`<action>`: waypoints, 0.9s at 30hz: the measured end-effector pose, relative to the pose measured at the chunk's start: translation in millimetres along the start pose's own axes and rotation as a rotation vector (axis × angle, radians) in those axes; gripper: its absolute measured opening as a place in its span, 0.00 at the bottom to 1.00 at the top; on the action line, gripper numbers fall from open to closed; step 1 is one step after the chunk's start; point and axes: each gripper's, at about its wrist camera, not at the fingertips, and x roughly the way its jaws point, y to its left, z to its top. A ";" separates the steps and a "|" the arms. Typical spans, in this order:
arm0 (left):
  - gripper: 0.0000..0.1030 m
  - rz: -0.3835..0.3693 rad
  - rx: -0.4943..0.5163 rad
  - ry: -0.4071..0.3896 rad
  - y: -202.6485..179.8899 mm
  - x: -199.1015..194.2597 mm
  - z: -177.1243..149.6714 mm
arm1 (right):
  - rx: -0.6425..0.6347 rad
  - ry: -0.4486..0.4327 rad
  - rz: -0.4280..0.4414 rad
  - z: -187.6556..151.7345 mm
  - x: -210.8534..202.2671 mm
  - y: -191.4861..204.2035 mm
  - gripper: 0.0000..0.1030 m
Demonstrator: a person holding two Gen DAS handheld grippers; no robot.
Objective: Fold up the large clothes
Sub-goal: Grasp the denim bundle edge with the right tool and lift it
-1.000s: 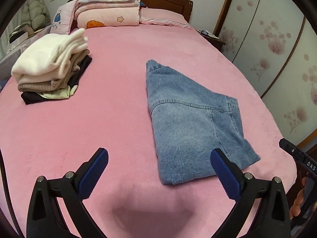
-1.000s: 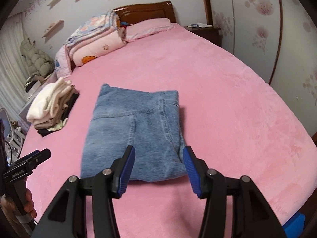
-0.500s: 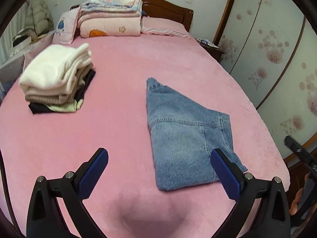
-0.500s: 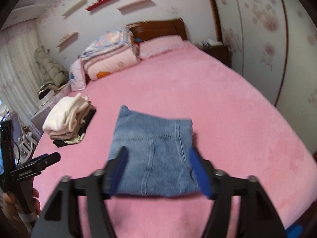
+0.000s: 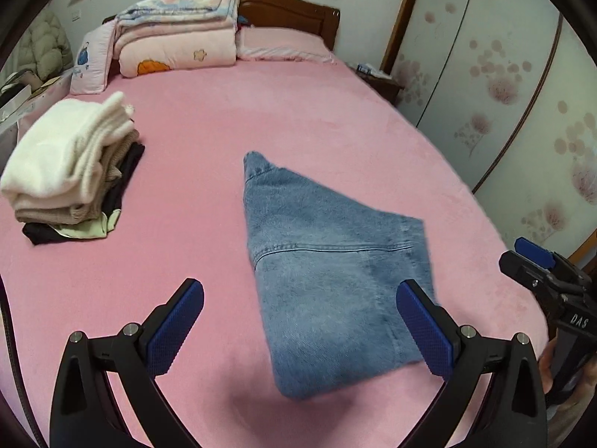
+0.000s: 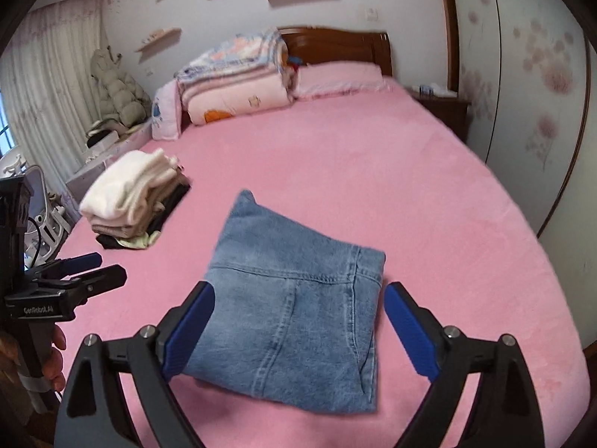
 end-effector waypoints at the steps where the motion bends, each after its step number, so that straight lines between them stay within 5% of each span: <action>1: 1.00 0.003 -0.008 0.014 2.4 12.0 1.0 | 0.014 0.034 0.009 -0.7 14.8 -8.9 0.90; 10: 0.99 -0.010 -0.095 0.234 29.5 130.5 -16.4 | 0.237 0.286 0.129 -40.6 116.1 -85.4 0.90; 14: 0.99 -0.130 -0.124 0.322 34.7 160.8 -29.3 | 0.311 0.367 0.186 -60.3 144.4 -107.2 0.90; 20: 0.99 -0.239 -0.180 0.400 39.3 190.1 -46.9 | 0.375 0.420 0.296 -77.3 172.2 -124.0 0.90; 27: 0.99 -0.330 -0.248 0.396 43.6 207.2 -52.5 | 0.336 0.434 0.406 -72.4 192.1 -114.8 0.90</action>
